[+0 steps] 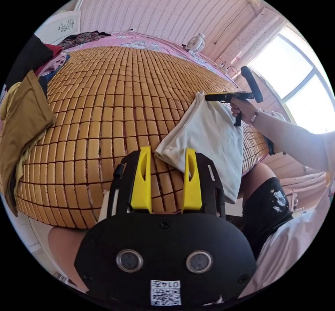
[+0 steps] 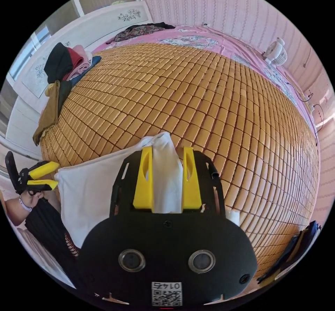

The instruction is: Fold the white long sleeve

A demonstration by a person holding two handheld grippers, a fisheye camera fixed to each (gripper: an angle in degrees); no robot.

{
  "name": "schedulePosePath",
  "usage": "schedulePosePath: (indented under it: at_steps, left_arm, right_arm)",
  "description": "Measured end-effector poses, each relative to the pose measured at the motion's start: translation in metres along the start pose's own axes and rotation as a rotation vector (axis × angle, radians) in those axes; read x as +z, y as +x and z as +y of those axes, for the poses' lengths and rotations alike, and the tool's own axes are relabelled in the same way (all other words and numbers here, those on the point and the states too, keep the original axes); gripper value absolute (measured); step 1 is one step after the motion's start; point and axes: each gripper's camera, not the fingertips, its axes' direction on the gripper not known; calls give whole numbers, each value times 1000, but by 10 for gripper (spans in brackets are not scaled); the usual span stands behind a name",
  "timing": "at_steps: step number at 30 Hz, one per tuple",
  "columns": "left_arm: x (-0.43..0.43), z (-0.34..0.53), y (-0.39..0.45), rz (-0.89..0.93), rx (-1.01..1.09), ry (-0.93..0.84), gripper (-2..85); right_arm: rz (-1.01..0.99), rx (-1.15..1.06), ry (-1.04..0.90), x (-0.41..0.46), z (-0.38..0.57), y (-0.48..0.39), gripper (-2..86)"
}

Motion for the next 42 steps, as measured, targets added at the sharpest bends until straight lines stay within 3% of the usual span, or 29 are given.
schedulePosePath:
  at_steps: [3, 8, 13, 20, 30, 35, 39, 41, 42]
  left_arm:
    - [3, 3, 17, -114, 78, -10, 78]
    - [-17, 16, 33, -58, 170, -7, 22]
    - [-73, 42, 78, -66, 376, 99, 6]
    - [-150, 55, 160, 88, 578, 261, 1]
    - [-144, -17, 305, 415, 845, 302, 2]
    - [-126, -127, 457, 554, 983, 406, 14]
    - [-81, -224, 567, 543, 866, 334, 53]
    - [-52, -258, 598, 406, 763, 253, 63]
    - [-45, -260, 596, 381, 734, 239, 63]
  right_arm:
    - [68, -43, -12, -7, 6, -16, 39]
    - [-32, 5, 128, -64, 44, -15, 4]
    - [-106, 113, 367, -162, 156, -12, -2]
    - [-107, 343, 575, -260, 324, -9, -3]
    - [244, 402, 820, -440, 502, -4, -1]
    - [435, 465, 829, -544, 536, 44, 6]
    - [435, 802, 753, -598, 553, 150, 21]
    - [485, 994, 710, -582, 566, 201, 30]
    - [477, 1144, 596, -560, 579, 234, 37]
